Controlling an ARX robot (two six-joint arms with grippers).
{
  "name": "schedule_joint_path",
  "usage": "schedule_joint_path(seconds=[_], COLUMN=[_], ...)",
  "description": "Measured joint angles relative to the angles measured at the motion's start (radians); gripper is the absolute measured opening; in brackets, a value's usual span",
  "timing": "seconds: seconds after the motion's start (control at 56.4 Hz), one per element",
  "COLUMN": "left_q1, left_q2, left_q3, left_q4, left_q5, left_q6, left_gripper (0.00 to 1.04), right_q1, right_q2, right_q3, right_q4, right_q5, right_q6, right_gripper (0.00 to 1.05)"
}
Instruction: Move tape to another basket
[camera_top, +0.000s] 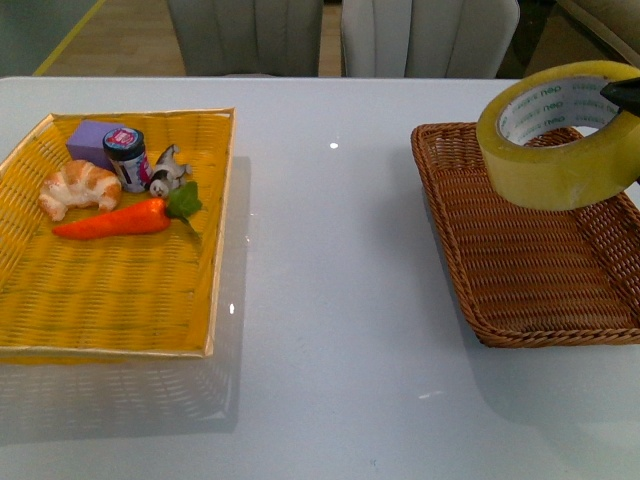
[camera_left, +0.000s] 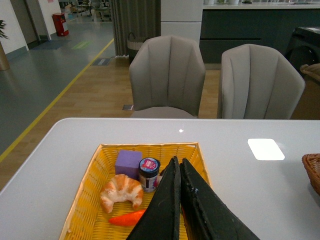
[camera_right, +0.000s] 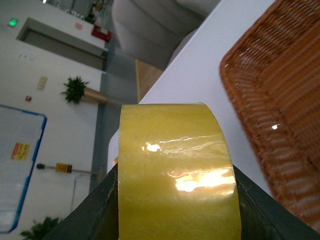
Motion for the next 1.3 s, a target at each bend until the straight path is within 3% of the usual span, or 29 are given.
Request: schedule_joint_path(seconds=[0.231, 0.515, 0.621, 0.71, 0.869, 1.171, 1.295], left_q1=[0.087, 0.16, 0.186, 0.264, 0.274, 0.274, 0.274], left_q2=[-0.156, -0.339, -0.361, -0.431, -0.548, -0.708, -0.779], left_q3=[-0.094, -0.161, -0.201, -0.213, -0.214, -0.214, -0.214], left_q4=[-0.066, -0.181, -0.152, -0.222, -0.323, -0.476, -0.544], left_q5=[0.084, 0.154, 0.182, 0.256, 0.264, 0.264, 0.264], left_q6=[0.002, 0.004, 0.004, 0.005, 0.005, 0.005, 0.005], left_gripper=[0.02, 0.02, 0.02, 0.02, 0.02, 0.02, 0.02], right_q1=[-0.03, -0.043, -0.046, -0.047, -0.05, -0.065, -0.098], right_q2=[0.249, 0.476, 0.533, 0.575, 0.585, 0.51, 0.281], right_q3=[0.188, 0.391, 0.443, 0.481, 0.496, 0.36, 0.248], right_q4=[0.0, -0.053, -0.101, -0.135, -0.146, -0.151, -0.171], right_q5=[0.014, 0.111, 0.15, 0.159, 0.177, 0.174, 0.152], right_q6=[0.018, 0.068, 0.077, 0.077, 0.077, 0.059, 0.011], right_gripper=[0.48, 0.48, 0.48, 0.48, 0.48, 0.97, 0.96])
